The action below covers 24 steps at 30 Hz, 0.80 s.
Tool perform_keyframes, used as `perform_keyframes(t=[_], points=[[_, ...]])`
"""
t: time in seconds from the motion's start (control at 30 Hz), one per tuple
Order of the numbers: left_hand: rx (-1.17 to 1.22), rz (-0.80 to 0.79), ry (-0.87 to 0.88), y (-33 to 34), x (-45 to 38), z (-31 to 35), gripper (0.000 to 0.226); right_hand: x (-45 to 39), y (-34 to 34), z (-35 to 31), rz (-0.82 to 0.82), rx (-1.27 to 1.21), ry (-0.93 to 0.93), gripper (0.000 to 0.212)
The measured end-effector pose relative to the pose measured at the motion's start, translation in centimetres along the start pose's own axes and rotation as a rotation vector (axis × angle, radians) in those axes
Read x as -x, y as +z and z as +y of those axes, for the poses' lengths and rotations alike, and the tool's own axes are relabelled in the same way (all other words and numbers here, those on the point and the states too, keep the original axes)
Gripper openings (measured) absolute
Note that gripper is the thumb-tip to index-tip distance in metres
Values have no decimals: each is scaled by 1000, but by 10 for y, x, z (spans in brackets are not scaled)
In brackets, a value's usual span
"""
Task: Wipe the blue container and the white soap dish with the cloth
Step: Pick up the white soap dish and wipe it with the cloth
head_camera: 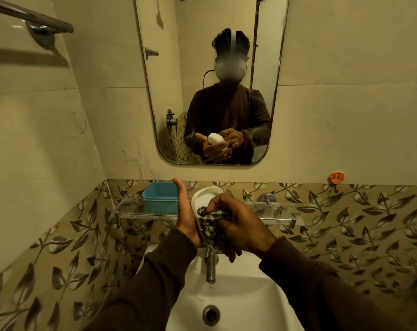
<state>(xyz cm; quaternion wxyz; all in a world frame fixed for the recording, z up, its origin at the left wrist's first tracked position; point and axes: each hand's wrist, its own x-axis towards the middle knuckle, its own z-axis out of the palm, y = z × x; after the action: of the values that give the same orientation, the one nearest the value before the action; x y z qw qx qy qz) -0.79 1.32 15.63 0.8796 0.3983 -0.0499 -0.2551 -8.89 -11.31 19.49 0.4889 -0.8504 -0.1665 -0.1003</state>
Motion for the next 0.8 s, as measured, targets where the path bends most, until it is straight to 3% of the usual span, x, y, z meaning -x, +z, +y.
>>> perform_keyframes(t=[0.1, 0.27, 0.43, 0.6, 0.7, 0.8], points=[[61, -30, 54, 4, 1, -3, 115, -4, 2, 1, 97, -37, -16, 22], [16, -21, 43, 15, 6, -9, 93, -9, 0, -5, 265, 60, -74, 21], [-24, 12, 50, 24, 7, -10, 75, -9, 1, -13, 450, 624, -382, 14], [-27, 5, 34, 30, 9, -3, 68, -12, -7, -7, 517, 879, -374, 17], [-40, 82, 85, 32, 7, -7, 70, -17, -5, -9, 490, 839, -321, 17], [-43, 85, 84, 32, 6, -8, 68, -19, -5, -9, 432, 591, -279, 14]])
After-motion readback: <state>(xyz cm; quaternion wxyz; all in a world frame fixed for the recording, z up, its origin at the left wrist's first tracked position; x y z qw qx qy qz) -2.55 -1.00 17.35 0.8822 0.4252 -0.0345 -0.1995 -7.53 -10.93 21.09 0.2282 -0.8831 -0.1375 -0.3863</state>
